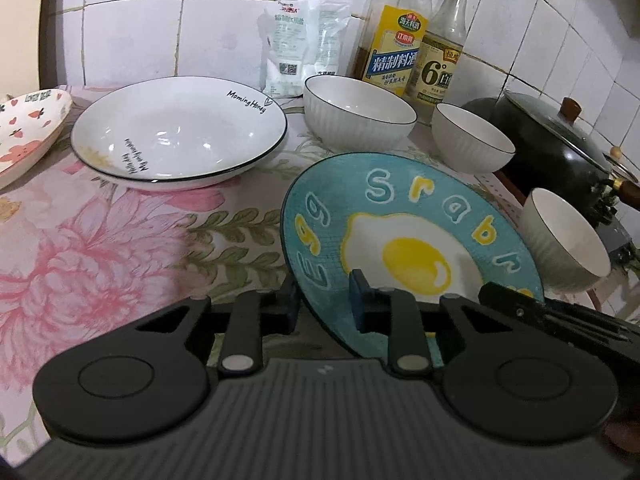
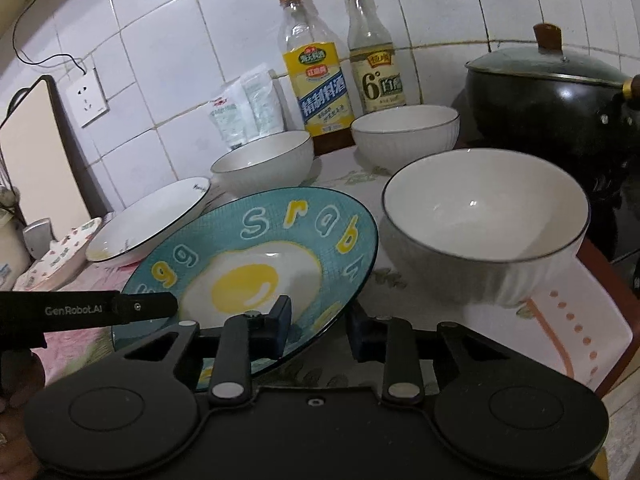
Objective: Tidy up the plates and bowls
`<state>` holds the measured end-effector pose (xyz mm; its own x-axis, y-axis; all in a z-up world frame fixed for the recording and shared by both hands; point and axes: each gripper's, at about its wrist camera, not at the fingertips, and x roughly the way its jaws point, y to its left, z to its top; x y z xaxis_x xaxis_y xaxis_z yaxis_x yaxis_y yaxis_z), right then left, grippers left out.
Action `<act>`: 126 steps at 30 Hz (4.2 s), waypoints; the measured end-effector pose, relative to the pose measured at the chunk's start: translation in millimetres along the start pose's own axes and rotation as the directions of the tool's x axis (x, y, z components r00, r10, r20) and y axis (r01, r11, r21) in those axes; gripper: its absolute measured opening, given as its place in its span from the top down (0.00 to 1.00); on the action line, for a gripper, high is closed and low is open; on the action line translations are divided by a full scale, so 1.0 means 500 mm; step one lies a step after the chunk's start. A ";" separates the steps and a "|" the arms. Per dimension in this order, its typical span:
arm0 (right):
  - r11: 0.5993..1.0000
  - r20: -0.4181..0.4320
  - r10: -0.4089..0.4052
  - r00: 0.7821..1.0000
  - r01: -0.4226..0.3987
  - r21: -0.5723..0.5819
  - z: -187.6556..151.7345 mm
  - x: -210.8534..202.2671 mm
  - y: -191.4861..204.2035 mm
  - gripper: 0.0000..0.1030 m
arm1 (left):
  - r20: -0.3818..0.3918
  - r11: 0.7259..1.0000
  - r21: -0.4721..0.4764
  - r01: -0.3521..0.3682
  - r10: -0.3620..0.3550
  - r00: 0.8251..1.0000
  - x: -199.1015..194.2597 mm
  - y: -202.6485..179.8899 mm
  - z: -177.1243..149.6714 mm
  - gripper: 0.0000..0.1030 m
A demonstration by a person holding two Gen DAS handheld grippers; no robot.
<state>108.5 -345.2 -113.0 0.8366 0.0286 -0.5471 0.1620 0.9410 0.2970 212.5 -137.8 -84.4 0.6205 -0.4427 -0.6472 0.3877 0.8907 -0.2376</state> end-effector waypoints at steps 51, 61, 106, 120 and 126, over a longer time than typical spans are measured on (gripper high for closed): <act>0.946 -0.167 0.261 0.951 -0.286 -0.150 0.204 0.161 0.250 0.66 | 0.089 0.979 -0.123 -0.160 0.172 0.981 -0.094 0.249 0.172 0.77; 0.956 -0.251 0.211 0.945 -0.253 -0.146 0.206 0.254 0.266 0.67 | 0.021 0.973 -0.135 -0.189 0.194 0.981 -0.008 0.292 0.192 0.77; 0.948 -0.116 0.141 0.983 -0.168 -0.271 0.190 0.176 0.284 0.67 | 0.000 0.963 -0.027 -0.268 0.268 0.963 -0.074 0.232 0.204 0.65; 0.875 -0.199 0.381 0.903 -0.422 -0.238 0.224 0.013 0.354 0.64 | 0.129 0.976 0.034 -0.214 0.208 0.970 -0.336 0.220 0.186 0.51; 0.822 -0.247 0.465 0.850 -0.518 -0.237 0.225 -0.006 0.417 0.59 | 0.171 0.974 -0.004 -0.228 0.225 0.959 -0.432 0.276 0.169 0.50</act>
<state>198.6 -187.0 38.8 0.6573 0.5450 -0.5206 -0.4240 0.8384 0.3424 189.4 72.1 83.8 0.7993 -0.2415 -0.5503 0.2330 0.9686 -0.0868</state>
